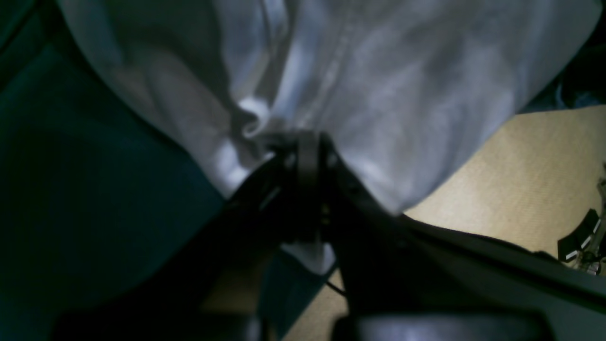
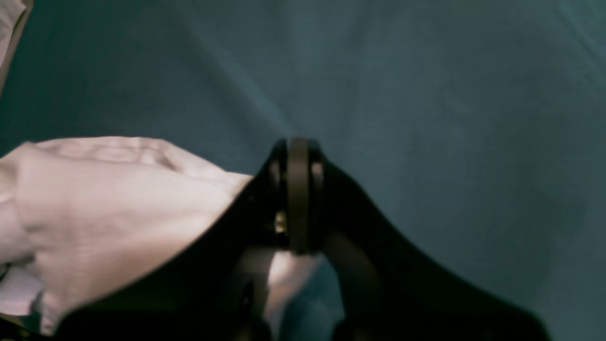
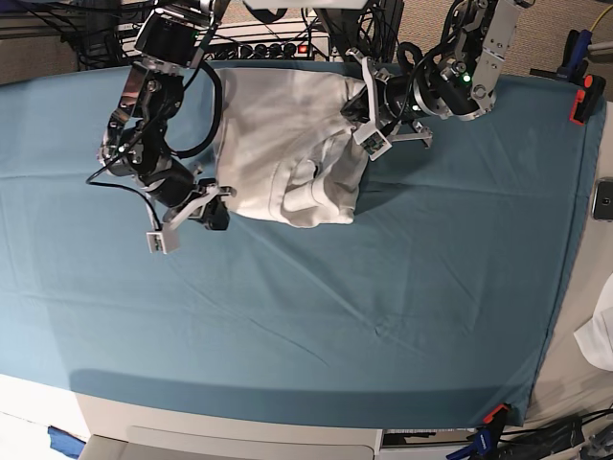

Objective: Fold the T-shirt properly

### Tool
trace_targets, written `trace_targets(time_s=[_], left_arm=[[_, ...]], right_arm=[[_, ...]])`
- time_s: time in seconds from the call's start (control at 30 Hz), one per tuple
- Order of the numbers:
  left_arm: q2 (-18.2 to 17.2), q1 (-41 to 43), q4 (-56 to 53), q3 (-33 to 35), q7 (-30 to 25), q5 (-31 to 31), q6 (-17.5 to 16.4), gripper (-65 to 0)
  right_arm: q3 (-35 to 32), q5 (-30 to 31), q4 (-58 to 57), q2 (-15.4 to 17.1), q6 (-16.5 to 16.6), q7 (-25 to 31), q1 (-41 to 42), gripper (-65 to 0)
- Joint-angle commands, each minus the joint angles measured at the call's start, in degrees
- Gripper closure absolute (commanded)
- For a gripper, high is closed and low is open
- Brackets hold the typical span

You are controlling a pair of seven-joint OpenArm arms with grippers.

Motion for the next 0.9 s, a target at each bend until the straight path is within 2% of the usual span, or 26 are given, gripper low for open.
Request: trace_targets(time_s=[0.0, 0.27, 0.47, 0.53, 0.57, 0.6, 0.67, 0.73, 0.87], left_arm=[[-0.5, -0.1, 0.7, -0.4, 0.6, 1.6, 0.9, 0.0], [-0.4, -0.3, 1.1, -0.4, 0.7, 2.4, 0.9, 0.0], [-0.3, -0.3, 5.7, -5.1, 1.1, 2.1, 1.1, 0.0], [-0.3, -0.3, 7.1, -8.2, 1.5, 2.1, 1.9, -0.4], [-0.3, -0.3, 7.4, -9.8, 1.9, 1.8, 3.1, -5.1], [-0.3, -0.2, 7.5, -11.5, 2.4, 1.1, 3.7, -10.3], [-0.3, 0.2, 7.4, -15.1, 3.4, -1.4, 4.8, -21.7], [-0.3, 1.4, 7.4, -18.6, 3.6, -4.6, 6.0, -30.0], [-0.3, 4.6, 7.4, -24.2, 4.8, -12.6, 6.1, -32.0]], right_arm=[[0.1, 0.2, 0.7, 1.1, 0.0, 1.7, 1.4, 0.0], [0.1, -4.2, 0.7, 7.2, -0.1, 1.7, 5.2, 0.0], [1.4, -4.0, 0.7, 8.2, 0.0, 0.5, 6.0, 0.0], [2.7, -3.3, 0.7, 8.2, 0.0, 0.3, 6.0, -13.9], [3.7, -1.6, 0.7, 8.2, 0.0, -0.2, 6.0, -21.6], [4.7, 0.7, 0.7, 8.2, 0.0, -1.2, 6.0, -26.2], [7.0, 6.9, 0.7, 8.2, 0.0, -4.2, 6.0, -26.7], [9.1, 12.5, 0.7, 8.2, 0.0, -7.8, 6.0, -26.7], [10.7, 18.1, 0.7, 8.2, 1.1, -10.4, 5.5, -26.7]])
